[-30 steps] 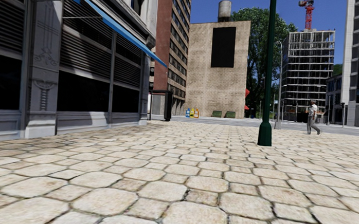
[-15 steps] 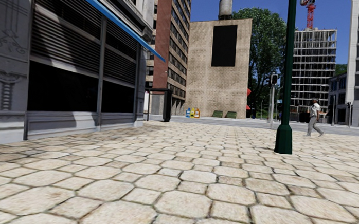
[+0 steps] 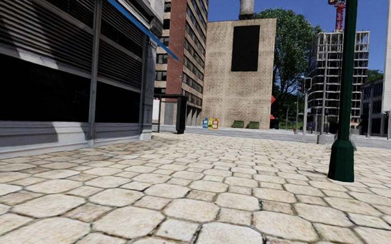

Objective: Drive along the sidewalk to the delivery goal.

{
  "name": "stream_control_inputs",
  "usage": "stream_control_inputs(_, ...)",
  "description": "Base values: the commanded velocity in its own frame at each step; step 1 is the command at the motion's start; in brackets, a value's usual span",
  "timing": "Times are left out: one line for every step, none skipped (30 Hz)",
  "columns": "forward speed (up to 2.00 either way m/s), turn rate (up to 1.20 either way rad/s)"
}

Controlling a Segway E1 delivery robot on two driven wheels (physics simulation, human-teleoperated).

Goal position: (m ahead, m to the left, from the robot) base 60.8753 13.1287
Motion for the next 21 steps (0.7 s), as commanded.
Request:
stream_control_inputs(2.00,0.00)
stream_control_inputs(2.00,0.00)
stream_control_inputs(2.00,0.00)
stream_control_inputs(2.00,0.00)
stream_control_inputs(2.00,0.00)
stream_control_inputs(2.00,0.00)
stream_control_inputs(2.00,0.00)
stream_control_inputs(2.00,0.00)
stream_control_inputs(2.00,0.00)
stream_control_inputs(2.00,0.00)
stream_control_inputs(2.00,0.00)
stream_control_inputs(2.00,0.00)
stream_control_inputs(2.00,0.00)
stream_control_inputs(2.00,0.00)
stream_control_inputs(2.00,0.00)
stream_control_inputs(2.00,0.00)
stream_control_inputs(2.00,0.00)
stream_control_inputs(2.00,0.00)
stream_control_inputs(2.00,0.00)
stream_control_inputs(2.00,0.00)
stream_control_inputs(2.00,0.00)
